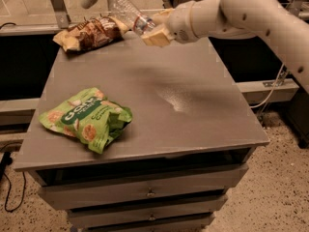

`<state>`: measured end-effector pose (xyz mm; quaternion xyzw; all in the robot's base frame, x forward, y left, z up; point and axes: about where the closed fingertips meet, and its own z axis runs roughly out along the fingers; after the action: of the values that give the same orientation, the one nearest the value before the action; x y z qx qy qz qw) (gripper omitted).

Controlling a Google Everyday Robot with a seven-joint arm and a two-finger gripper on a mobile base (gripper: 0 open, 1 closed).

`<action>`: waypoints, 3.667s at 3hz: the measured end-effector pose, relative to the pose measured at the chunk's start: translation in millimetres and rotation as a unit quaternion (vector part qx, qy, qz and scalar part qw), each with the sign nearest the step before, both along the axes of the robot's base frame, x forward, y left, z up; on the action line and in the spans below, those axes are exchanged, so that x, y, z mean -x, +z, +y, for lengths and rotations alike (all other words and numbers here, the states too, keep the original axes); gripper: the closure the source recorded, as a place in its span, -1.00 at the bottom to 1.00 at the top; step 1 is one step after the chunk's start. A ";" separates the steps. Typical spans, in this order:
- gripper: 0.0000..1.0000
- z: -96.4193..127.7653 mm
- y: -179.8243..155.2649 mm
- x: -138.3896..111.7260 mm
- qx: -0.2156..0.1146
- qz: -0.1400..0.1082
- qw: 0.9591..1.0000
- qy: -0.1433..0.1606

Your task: Move water bottle near green rice chip bag

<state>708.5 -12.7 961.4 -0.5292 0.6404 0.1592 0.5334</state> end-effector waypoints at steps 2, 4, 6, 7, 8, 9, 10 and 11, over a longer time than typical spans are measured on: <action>1.00 -54.7 -25.2 77.2 0.092 0.039 0.991 0.093; 1.00 -84.4 -50.0 126.7 0.175 0.066 0.966 0.176; 0.67 -90.6 -74.6 159.4 0.218 0.088 0.942 0.240; 0.20 -85.5 -83.0 174.7 0.226 0.094 0.932 0.268; -0.26 -80.2 -86.0 183.2 0.228 0.094 0.926 0.286; -0.72 -74.8 -86.3 189.0 0.227 0.092 0.923 0.298; -1.00 -68.5 -87.6 195.0 0.221 0.089 0.921 0.308; -1.00 -66.1 -87.8 196.9 0.219 0.087 0.921 0.311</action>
Offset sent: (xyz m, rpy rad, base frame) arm -0.1244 -0.0909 -0.0395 -0.3073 0.1258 0.3136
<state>511.6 -78.8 873.6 -0.7893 0.5060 0.2186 0.2704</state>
